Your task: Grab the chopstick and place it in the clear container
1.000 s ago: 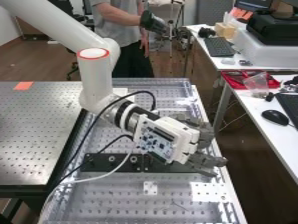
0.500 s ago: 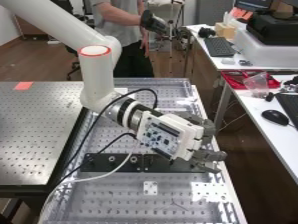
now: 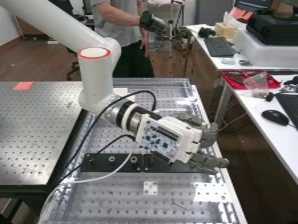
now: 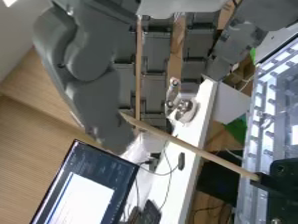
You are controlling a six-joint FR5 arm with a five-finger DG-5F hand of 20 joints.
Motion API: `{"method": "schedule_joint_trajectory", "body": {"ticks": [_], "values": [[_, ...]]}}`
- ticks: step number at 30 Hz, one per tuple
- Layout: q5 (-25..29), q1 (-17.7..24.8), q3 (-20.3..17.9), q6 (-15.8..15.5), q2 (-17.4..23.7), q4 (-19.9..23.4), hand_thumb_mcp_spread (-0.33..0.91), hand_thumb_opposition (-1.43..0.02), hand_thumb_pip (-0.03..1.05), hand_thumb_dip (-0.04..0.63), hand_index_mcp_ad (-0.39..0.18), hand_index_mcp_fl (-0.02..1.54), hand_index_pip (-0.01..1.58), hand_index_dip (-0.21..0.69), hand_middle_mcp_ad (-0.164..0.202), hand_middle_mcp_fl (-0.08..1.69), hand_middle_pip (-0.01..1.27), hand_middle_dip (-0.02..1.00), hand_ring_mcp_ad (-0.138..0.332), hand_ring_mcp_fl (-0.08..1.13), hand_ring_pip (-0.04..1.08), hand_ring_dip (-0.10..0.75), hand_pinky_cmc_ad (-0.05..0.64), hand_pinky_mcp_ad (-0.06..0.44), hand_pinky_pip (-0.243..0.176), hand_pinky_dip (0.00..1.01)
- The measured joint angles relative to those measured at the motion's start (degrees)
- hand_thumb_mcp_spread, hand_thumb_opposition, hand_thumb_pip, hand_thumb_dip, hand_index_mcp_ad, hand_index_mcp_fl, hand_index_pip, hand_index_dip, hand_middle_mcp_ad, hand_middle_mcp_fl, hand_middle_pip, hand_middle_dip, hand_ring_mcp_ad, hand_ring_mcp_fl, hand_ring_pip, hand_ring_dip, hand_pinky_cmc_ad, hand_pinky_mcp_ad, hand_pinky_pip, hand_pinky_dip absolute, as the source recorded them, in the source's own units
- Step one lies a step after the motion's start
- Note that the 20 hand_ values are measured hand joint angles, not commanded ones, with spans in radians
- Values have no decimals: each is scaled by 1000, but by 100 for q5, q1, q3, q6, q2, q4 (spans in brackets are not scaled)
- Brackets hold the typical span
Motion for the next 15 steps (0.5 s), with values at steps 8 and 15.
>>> {"method": "schedule_joint_trajectory", "body": {"ticks": [8, 15], "values": [[60, 0, -64, 41, 26, 9, 531, -881, 654, 278, -122, 602, 965, -10, -59, 834, 534, 611, 93, 347, 3, 396, 532, 159, 24, 166], [25, -7, -110, 40, 64, 25, 518, -864, 695, 279, -119, 602, 963, -28, -59, 805, 531, 597, 94, 326, 12, 400, 520, 155, 26, 166]]}}
